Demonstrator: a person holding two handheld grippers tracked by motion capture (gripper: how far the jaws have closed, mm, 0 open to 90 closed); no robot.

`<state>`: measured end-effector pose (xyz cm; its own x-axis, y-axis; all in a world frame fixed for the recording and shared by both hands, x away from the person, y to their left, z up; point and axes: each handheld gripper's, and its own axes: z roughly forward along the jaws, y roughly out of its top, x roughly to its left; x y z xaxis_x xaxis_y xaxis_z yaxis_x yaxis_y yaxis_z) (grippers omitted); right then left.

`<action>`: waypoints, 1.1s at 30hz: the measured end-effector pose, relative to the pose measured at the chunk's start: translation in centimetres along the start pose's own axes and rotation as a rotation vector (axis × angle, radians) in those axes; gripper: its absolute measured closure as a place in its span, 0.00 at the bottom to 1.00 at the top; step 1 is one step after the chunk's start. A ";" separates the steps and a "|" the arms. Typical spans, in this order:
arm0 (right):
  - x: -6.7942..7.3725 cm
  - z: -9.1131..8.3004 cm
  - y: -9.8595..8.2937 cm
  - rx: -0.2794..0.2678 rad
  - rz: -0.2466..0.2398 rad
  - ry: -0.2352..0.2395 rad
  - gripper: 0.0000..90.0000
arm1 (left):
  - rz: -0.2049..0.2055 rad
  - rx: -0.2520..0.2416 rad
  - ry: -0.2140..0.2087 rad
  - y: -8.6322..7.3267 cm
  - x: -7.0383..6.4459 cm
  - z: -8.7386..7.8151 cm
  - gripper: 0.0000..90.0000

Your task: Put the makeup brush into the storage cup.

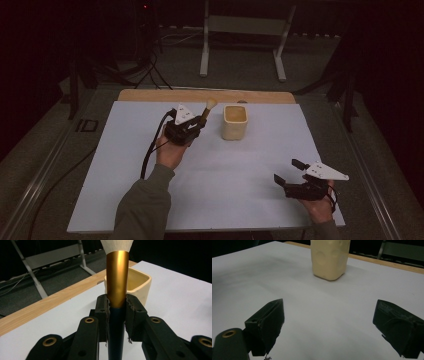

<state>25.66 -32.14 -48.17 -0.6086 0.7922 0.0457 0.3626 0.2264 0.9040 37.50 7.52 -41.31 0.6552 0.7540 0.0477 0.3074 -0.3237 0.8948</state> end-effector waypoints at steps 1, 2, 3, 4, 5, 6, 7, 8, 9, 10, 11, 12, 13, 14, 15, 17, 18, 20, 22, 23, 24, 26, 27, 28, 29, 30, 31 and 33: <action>0.0 0.0 0.0 0.000 -0.001 0.001 0.11 | 0.001 0.000 0.004 0.0 0.0 0.1 0.83; 0.0 0.0 0.0 0.000 0.000 0.001 0.11 | -0.003 -0.004 0.005 0.1 0.0 0.1 0.83; 0.0 0.0 0.0 -0.001 0.002 0.001 0.11 | -0.007 -0.010 0.005 0.1 0.0 0.2 0.83; 0.0 -0.1 0.0 -0.003 0.002 0.001 0.11 | -0.007 -0.016 0.008 0.1 0.0 0.3 0.83; 0.0 -0.1 0.0 -0.003 0.002 0.001 0.11 | -0.007 -0.020 0.011 0.2 0.0 0.3 0.83; 0.0 -0.1 0.0 -0.003 0.002 0.001 0.11 | -0.007 -0.020 0.011 0.2 0.0 0.3 0.83; 0.0 -0.1 0.0 -0.003 0.002 0.000 0.11 | -0.003 -0.025 0.014 0.3 0.0 0.5 0.83; 0.0 0.0 0.0 -0.003 0.002 0.000 0.11 | 0.002 -0.030 0.013 0.3 0.0 0.6 0.83; 0.0 0.0 0.0 -0.003 0.002 0.000 0.11 | 0.004 -0.033 0.014 0.4 0.0 0.7 0.83; 0.0 0.0 0.0 -0.002 0.003 0.001 0.11 | 0.006 -0.036 0.016 0.4 0.0 0.7 0.83; 0.0 0.0 0.0 -0.002 0.003 0.001 0.11 | 0.005 -0.040 0.016 0.5 0.0 0.7 0.83; 0.0 0.0 0.0 -0.002 0.003 0.001 0.11 | 0.005 -0.040 0.016 0.5 0.0 0.7 0.83; 0.0 0.0 0.0 -0.002 0.003 0.001 0.11 | 0.003 -0.047 0.020 0.6 0.1 0.8 0.83; 0.0 0.0 0.0 -0.002 0.003 0.002 0.11 | 0.003 -0.051 0.020 0.7 0.1 0.8 0.83; 0.0 0.0 0.0 -0.001 0.003 0.002 0.11 | 0.000 -0.057 0.018 0.8 0.1 0.9 0.83; 0.0 0.0 0.0 -0.001 0.003 0.002 0.11 | 0.006 -0.059 0.023 1.0 0.1 1.0 0.83; 0.0 0.0 0.0 -0.001 0.004 0.003 0.11 | 0.004 -0.059 0.022 1.0 0.1 1.0 0.83; 0.0 0.0 0.0 -0.003 0.005 0.002 0.11 | 0.007 -0.064 0.027 1.2 0.2 1.1 0.83; 0.0 -0.1 0.0 -0.004 0.005 0.001 0.11 | 0.008 -0.065 0.030 1.3 0.3 1.2 0.83; -0.1 -0.1 0.0 -0.004 0.005 0.000 0.11 | 0.008 -0.067 0.033 1.3 0.4 1.2 0.83; -0.1 -0.1 0.0 -0.004 0.005 0.000 0.11 | 0.004 -0.070 0.036 1.4 0.5 1.2 0.83; -0.1 -0.1 0.0 -0.004 0.005 0.000 0.11 | 0.002 -0.078 0.041 1.6 0.7 1.2 0.83; -0.1 0.0 0.0 -0.005 0.005 0.000 0.11 | 0.003 -0.080 0.042 1.6 0.8 1.2 0.83; -0.1 0.0 0.0 -0.005 0.005 0.001 0.11 | 0.001 -0.084 0.045 1.7 0.8 1.2 0.83; -0.1 0.0 0.0 -0.004 0.005 0.001 0.11 | -0.001 -0.086 0.047 1.8 0.9 1.3 0.83; -0.1 -0.1 0.0 -0.005 0.005 0.001 0.11 | -0.001 -0.090 0.051 1.9 1.0 1.3 0.83; -0.1 -0.1 0.0 -0.005 0.005 0.001 0.11 | -0.001 -0.090 0.051 1.9 1.0 1.3 0.83; -0.1 -0.1 0.0 -0.005 0.006 0.000 0.11 | -0.004 -0.097 0.054 2.1 1.2 1.4 0.83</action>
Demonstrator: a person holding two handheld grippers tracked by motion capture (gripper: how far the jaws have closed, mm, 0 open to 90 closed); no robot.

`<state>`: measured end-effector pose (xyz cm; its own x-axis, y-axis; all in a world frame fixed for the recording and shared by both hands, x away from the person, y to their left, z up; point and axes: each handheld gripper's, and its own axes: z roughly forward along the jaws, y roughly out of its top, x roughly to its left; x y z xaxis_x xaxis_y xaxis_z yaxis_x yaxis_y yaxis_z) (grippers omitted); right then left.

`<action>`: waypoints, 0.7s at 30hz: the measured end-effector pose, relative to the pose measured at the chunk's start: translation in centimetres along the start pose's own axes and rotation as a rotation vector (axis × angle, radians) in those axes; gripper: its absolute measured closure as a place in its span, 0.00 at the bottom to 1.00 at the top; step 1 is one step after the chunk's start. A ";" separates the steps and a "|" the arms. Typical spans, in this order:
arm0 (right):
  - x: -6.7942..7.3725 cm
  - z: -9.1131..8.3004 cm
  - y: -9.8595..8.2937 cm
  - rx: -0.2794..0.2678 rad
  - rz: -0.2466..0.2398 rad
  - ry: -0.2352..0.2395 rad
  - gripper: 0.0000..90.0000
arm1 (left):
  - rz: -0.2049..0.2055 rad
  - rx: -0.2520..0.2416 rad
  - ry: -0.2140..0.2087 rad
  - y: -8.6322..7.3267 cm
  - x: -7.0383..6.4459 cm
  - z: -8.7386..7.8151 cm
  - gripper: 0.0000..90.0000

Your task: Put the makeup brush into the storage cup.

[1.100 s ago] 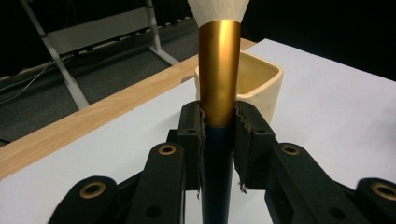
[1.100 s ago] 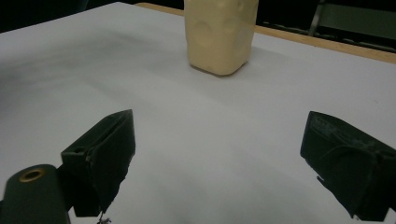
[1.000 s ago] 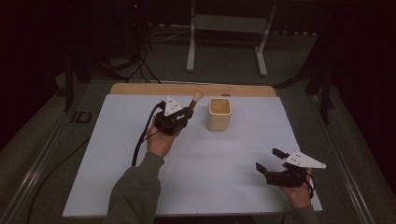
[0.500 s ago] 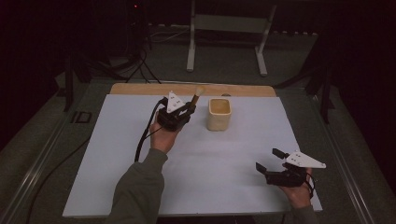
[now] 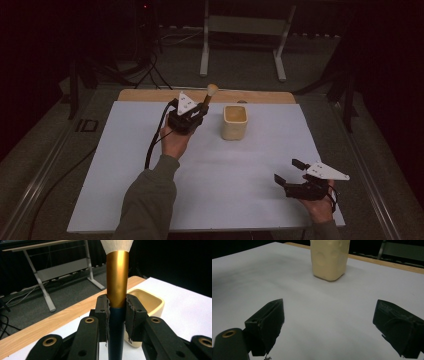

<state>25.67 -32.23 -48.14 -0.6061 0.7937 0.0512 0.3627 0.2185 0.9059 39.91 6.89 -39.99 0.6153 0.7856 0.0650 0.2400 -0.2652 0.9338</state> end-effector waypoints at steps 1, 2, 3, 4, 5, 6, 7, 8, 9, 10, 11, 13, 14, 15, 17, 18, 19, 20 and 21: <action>0.0 0.0 0.0 0.000 0.000 0.000 0.11 | 0.001 -0.002 0.001 0.1 0.0 0.1 0.83; 0.0 0.0 0.0 0.000 0.000 0.000 0.11 | 0.003 -0.001 0.002 0.1 0.0 0.1 0.83; 0.0 0.0 0.0 0.000 0.000 0.000 0.11 | 0.003 -0.001 0.002 0.1 0.0 0.1 0.83; 0.0 0.0 0.0 0.000 0.000 0.001 0.11 | 0.006 -0.003 0.006 0.3 0.1 0.3 0.83; 0.0 0.0 0.0 0.000 0.000 0.001 0.11 | 0.006 -0.003 0.006 0.3 0.1 0.3 0.83; 0.0 0.0 0.0 -0.001 0.000 0.001 0.11 | 0.004 -0.006 0.006 0.4 0.1 0.5 0.83; 0.0 0.0 0.0 -0.001 0.000 0.001 0.11 | 0.005 -0.006 0.007 0.5 0.1 0.6 0.83; 0.0 0.0 0.0 -0.001 0.001 0.000 0.11 | 0.009 -0.006 0.009 0.6 0.1 0.6 0.83; 0.0 0.0 0.0 -0.001 0.001 0.001 0.11 | 0.006 -0.007 0.009 0.6 0.2 0.7 0.83; 0.0 0.0 0.0 -0.001 0.002 0.000 0.11 | 0.006 -0.009 0.008 0.7 0.2 0.8 0.83; -0.1 0.0 0.0 -0.002 0.001 0.001 0.11 | 0.006 -0.012 0.007 0.7 0.2 0.9 0.83; -0.1 0.0 0.0 -0.002 0.001 0.001 0.11 | 0.012 -0.016 0.006 0.9 0.1 1.0 0.83; -0.1 -0.1 0.0 -0.003 0.000 0.002 0.11 | 0.011 -0.017 0.006 0.9 0.1 1.1 0.83; -0.1 -0.1 0.0 -0.003 0.002 0.002 0.11 | 0.013 -0.018 0.005 1.0 0.2 1.2 0.83; -0.1 -0.1 0.0 -0.004 0.006 0.001 0.11 | 0.014 -0.019 0.008 1.1 0.1 1.4 0.83; -0.1 -0.2 0.0 -0.003 0.009 0.000 0.11 | 0.015 -0.021 0.007 1.2 0.2 1.4 0.83; -0.2 -0.2 0.0 -0.005 0.008 0.000 0.11 | 0.014 -0.022 0.007 1.2 0.1 1.5 0.83; -0.2 -0.2 0.0 -0.007 0.007 -0.001 0.11 | 0.014 -0.024 0.007 1.3 0.1 1.6 0.83; -0.2 -0.2 -0.1 -0.008 0.008 -0.001 0.11 | 0.015 -0.025 0.007 1.3 0.1 1.7 0.83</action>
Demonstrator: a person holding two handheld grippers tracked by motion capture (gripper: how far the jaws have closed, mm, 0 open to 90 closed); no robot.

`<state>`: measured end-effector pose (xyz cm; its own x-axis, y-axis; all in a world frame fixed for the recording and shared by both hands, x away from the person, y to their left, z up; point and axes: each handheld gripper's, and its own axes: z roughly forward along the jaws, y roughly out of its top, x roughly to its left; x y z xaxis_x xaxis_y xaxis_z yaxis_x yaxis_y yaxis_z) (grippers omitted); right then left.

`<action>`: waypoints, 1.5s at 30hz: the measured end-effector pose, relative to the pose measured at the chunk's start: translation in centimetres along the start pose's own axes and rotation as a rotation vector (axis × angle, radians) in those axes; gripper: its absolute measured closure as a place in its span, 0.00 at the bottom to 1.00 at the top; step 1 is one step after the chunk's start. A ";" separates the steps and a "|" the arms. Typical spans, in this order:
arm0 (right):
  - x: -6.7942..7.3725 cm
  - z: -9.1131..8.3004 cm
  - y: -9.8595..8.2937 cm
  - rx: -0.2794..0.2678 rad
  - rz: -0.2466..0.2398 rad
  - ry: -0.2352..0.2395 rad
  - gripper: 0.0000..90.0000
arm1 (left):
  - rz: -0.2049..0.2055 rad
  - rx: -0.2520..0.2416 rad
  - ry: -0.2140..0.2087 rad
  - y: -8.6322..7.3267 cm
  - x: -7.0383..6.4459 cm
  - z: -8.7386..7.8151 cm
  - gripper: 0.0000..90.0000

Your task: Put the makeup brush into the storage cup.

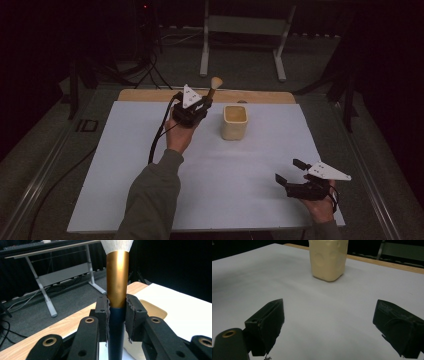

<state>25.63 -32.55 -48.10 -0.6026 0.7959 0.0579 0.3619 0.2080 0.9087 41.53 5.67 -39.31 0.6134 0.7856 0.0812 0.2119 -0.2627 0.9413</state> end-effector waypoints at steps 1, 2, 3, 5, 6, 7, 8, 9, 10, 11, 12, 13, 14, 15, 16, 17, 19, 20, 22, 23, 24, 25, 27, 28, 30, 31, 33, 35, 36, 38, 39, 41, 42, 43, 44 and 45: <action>0.0 0.0 0.0 -0.001 0.001 -0.001 0.11 | 0.001 0.000 0.001 0.0 0.0 0.1 0.83; 0.0 0.0 0.0 0.000 0.001 -0.001 0.11 | 0.002 -0.001 0.001 0.1 -0.1 0.1 0.83; 0.0 0.0 0.0 0.000 0.001 -0.001 0.11 | 0.004 -0.001 0.003 0.1 -0.1 0.2 0.83; 0.0 0.0 0.0 0.000 0.002 0.000 0.11 | 0.004 -0.001 0.005 0.1 -0.1 0.2 0.83; 0.0 0.0 0.0 0.000 0.003 0.000 0.11 | 0.003 0.000 0.005 0.2 -0.1 0.3 0.83; 0.0 0.0 0.0 0.000 0.004 0.000 0.11 | 0.005 -0.001 0.006 0.2 -0.1 0.3 0.83; 0.0 0.0 0.0 0.000 0.004 0.001 0.11 | 0.005 -0.004 0.008 0.3 -0.1 0.3 0.83; 0.0 0.0 0.0 -0.001 0.004 0.001 0.11 | 0.001 -0.009 0.008 0.3 -0.1 0.3 0.83; 0.0 0.0 0.0 -0.002 0.004 0.002 0.11 | 0.002 -0.009 0.008 0.4 -0.1 0.3 0.83; 0.0 0.0 0.0 -0.003 0.005 0.003 0.11 | 0.004 -0.011 0.010 0.4 -0.1 0.4 0.83; 0.0 0.0 0.0 -0.003 0.004 0.003 0.11 | 0.003 -0.012 0.010 0.5 -0.1 0.4 0.83; 0.0 0.0 0.0 -0.002 0.003 0.003 0.11 | 0.001 -0.013 0.009 0.5 -0.1 0.5 0.83; 0.0 0.0 0.0 -0.002 0.003 0.003 0.11 | 0.001 -0.014 0.010 0.6 -0.1 0.5 0.83; 0.0 0.0 0.0 -0.002 0.005 0.003 0.11 | 0.002 -0.014 0.010 0.6 -0.1 0.6 0.83; 0.0 0.0 0.0 -0.003 0.005 0.003 0.11 | 0.000 -0.015 0.007 0.6 -0.1 0.6 0.83; 0.0 0.0 0.0 -0.005 0.006 0.002 0.11 | -0.002 -0.018 0.006 0.6 -0.1 0.7 0.83; -0.1 -0.1 0.0 -0.005 0.006 0.002 0.11 | -0.005 -0.021 0.006 0.6 -0.1 0.7 0.83; -0.1 -0.1 0.0 -0.006 0.007 0.002 0.11 | -0.005 -0.022 0.005 0.6 -0.1 0.8 0.83; -0.1 0.0 0.0 -0.005 0.006 0.002 0.11 | -0.007 -0.025 0.005 0.6 -0.1 0.9 0.83; -0.1 0.0 0.0 -0.005 0.006 0.003 0.11 | -0.005 -0.025 0.005 0.6 -0.1 1.0 0.83; -0.1 0.0 0.0 -0.005 0.006 0.003 0.11 | -0.005 -0.025 0.005 0.6 -0.1 1.0 0.83; -0.1 0.0 0.0 -0.005 0.006 0.002 0.11 | -0.005 -0.025 0.005 0.7 -0.1 1.1 0.83; -0.1 -0.1 0.0 -0.006 0.009 0.002 0.11 | -0.004 -0.026 0.004 0.8 -0.1 1.2 0.83; -0.1 -0.1 0.0 -0.007 0.008 0.002 0.11 | -0.003 -0.027 0.003 0.9 -0.2 1.2 0.83; -0.1 -0.1 0.0 -0.007 0.009 0.002 0.11 | -0.002 -0.028 0.002 0.9 -0.2 1.3 0.83; -0.1 -0.1 0.0 -0.007 0.010 0.002 0.11 | 0.005 -0.024 0.002 1.0 -0.3 1.4 0.83; -0.1 -0.1 0.0 -0.007 0.009 0.003 0.11 | 0.003 -0.025 0.000 1.1 -0.4 1.5 0.83; -0.1 -0.1 0.0 -0.007 0.009 0.004 0.11 | 0.004 -0.027 -0.001 1.2 -0.5 1.7 0.83; -0.1 -0.1 0.0 -0.007 0.009 0.004 0.11 | 0.004 -0.027 -0.001 1.2 -0.5 1.7 0.83; -0.1 -0.1 0.0 -0.007 0.013 0.004 0.11 | 0.006 -0.031 -0.004 1.5 -0.7 1.9 0.83; -0.1 -0.1 0.0 -0.007 0.013 0.003 0.11 | 0.007 -0.032 -0.007 1.5 -0.7 2.0 0.83; -0.2 -0.1 0.0 -0.007 0.014 0.003 0.11 | 0.006 -0.033 -0.008 1.6 -0.8 2.1 0.83; -0.2 -0.1 0.0 -0.007 0.014 0.003 0.11 | 0.006 -0.033 -0.008 1.6 -0.8 2.1 0.83; -0.2 -0.1 0.0 -0.007 0.015 0.004 0.11 | 0.007 -0.033 -0.009 1.7 -0.9 2.3 0.83; -0.1 -0.2 0.0 -0.008 0.016 0.004 0.11 | 0.008 -0.033 -0.009 1.7 -0.9 2.3 0.83; -0.1 -0.1 0.0 -0.008 0.016 0.004 0.11 | 0.011 -0.032 -0.011 1.8 -1.0 2.4 0.83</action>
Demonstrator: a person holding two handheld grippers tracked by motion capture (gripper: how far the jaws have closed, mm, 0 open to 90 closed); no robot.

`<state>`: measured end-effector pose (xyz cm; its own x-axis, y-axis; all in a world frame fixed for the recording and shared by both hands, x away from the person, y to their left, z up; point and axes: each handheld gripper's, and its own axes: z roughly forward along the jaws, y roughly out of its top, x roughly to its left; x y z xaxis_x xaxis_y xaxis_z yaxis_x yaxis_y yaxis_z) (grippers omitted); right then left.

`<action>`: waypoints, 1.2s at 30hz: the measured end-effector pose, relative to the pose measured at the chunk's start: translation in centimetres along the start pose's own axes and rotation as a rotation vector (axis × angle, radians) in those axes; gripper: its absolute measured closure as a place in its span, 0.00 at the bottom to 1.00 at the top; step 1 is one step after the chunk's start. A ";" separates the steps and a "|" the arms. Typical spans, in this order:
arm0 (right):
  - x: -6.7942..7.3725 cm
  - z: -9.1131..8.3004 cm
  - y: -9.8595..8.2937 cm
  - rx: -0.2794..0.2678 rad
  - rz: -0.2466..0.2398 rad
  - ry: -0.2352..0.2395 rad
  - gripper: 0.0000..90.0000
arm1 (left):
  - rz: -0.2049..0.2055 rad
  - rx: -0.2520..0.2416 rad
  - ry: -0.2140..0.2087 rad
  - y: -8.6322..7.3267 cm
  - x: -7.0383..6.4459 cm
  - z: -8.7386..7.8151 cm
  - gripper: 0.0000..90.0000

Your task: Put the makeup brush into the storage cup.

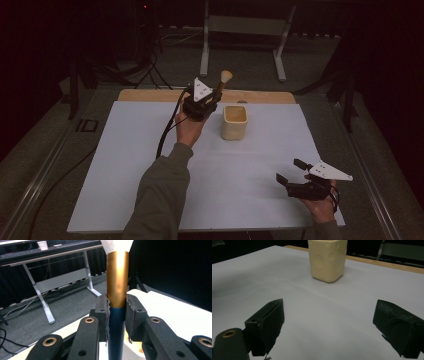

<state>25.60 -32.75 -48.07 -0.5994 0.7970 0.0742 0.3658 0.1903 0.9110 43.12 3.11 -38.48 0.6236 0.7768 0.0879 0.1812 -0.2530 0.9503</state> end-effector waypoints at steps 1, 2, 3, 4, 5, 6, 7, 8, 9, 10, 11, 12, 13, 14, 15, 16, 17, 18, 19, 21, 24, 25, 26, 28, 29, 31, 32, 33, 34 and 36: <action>0.0 0.0 0.0 0.000 0.001 0.000 0.11 | -0.001 -0.001 -0.001 0.1 -0.1 0.1 0.83; 0.0 0.0 0.0 0.000 0.000 0.000 0.11 | 0.002 -0.002 -0.002 0.1 -0.1 0.1 0.83; 0.0 0.0 0.0 -0.001 0.001 0.001 0.11 | 0.003 -0.002 -0.004 0.2 -0.2 0.2 0.83; 0.0 0.0 0.0 -0.001 0.001 0.001 0.11 | 0.002 -0.006 -0.006 0.2 -0.3 0.3 0.83; 0.0 0.0 0.0 -0.001 0.001 0.000 0.11 | 0.002 -0.008 -0.008 0.3 -0.4 0.3 0.83; 0.0 0.0 0.0 -0.002 0.001 0.000 0.11 | 0.007 -0.007 -0.008 0.3 -0.5 0.4 0.83; 0.0 0.0 0.0 -0.002 0.000 0.001 0.11 | 0.005 -0.010 -0.009 0.3 -0.5 0.4 0.83; 0.0 0.0 0.0 -0.002 0.000 0.001 0.11 | 0.004 -0.010 -0.010 0.4 -0.6 0.5 0.83; 0.0 0.0 0.0 -0.002 0.000 0.001 0.11 | 0.004 -0.010 -0.010 0.4 -0.6 0.5 0.83; 0.0 0.0 0.0 -0.002 0.000 0.001 0.11 | 0.005 -0.010 -0.012 0.5 -0.7 0.7 0.83; 0.0 0.0 0.0 -0.003 0.001 0.001 0.11 | 0.004 -0.010 -0.013 0.5 -0.7 0.8 0.83; -0.1 0.0 0.0 -0.003 0.001 0.001 0.11 | 0.008 -0.007 -0.013 0.5 -0.8 0.9 0.83; -0.1 0.0 0.0 -0.004 0.001 0.002 0.11 | 0.006 -0.009 -0.014 0.6 -0.8 1.0 0.83; -0.1 0.0 0.0 -0.005 0.001 0.001 0.11 | 0.005 -0.012 -0.014 0.6 -0.9 1.0 0.83; -0.1 0.0 0.0 -0.006 0.001 0.001 0.11 | 0.009 -0.009 -0.015 0.6 -0.9 1.1 0.83; -0.1 0.0 0.0 -0.007 0.002 0.001 0.11 | 0.011 -0.007 -0.017 0.7 -0.9 1.2 0.83; -0.1 0.0 0.0 -0.007 0.001 0.001 0.11 | 0.008 -0.008 -0.018 0.7 -1.0 1.3 0.83; -0.1 0.0 0.0 -0.007 0.002 0.001 0.11 | 0.010 -0.006 -0.020 0.7 -1.1 1.3 0.83; -0.1 -0.1 0.0 -0.007 0.002 0.001 0.11 | 0.006 -0.009 -0.021 0.8 -1.2 1.4 0.83; -0.1 -0.1 0.0 -0.008 0.004 0.001 0.11 | 0.007 -0.011 -0.028 0.8 -1.3 1.6 0.83; -0.2 -0.1 0.0 -0.007 0.005 0.000 0.11 | 0.008 -0.015 -0.035 0.9 -1.6 1.9 0.83; -0.2 -0.1 0.0 -0.008 0.004 0.000 0.11 | 0.010 -0.012 -0.039 0.9 -1.6 2.0 0.83; -0.2 -0.1 0.0 -0.008 0.005 -0.001 0.11 | 0.011 -0.011 -0.039 1.0 -1.7 2.1 0.83; -0.2 -0.2 0.0 -0.010 0.005 -0.001 0.11 | 0.012 -0.009 -0.043 1.0 -1.9 2.4 0.83; -0.2 -0.2 0.0 -0.010 0.005 -0.001 0.11 | 0.012 -0.010 -0.046 1.1 -2.0 2.5 0.83; -0.2 -0.2 0.0 -0.010 0.007 -0.001 0.11 | 0.015 -0.015 -0.054 1.1 -2.2 2.6 0.83; -0.2 -0.2 0.0 -0.011 0.007 -0.001 0.11 | 0.015 -0.017 -0.055 1.2 -2.3 2.7 0.83; -0.2 -0.2 0.0 -0.011 0.007 -0.001 0.11 | 0.015 -0.017 -0.055 1.2 -2.3 2.7 0.83; -0.3 -0.2 0.0 -0.011 0.007 -0.001 0.11 | 0.013 -0.021 -0.055 1.2 -2.4 2.8 0.83; -0.3 -0.2 0.0 -0.011 0.006 -0.002 0.11 | 0.010 -0.024 -0.058 1.3 -2.4 3.0 0.83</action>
<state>25.62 -33.09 -48.05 -0.5957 0.7993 0.0793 0.3620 0.1790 0.9148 44.09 -0.83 -38.34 0.6685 0.7394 0.0802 0.1571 -0.2457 0.9565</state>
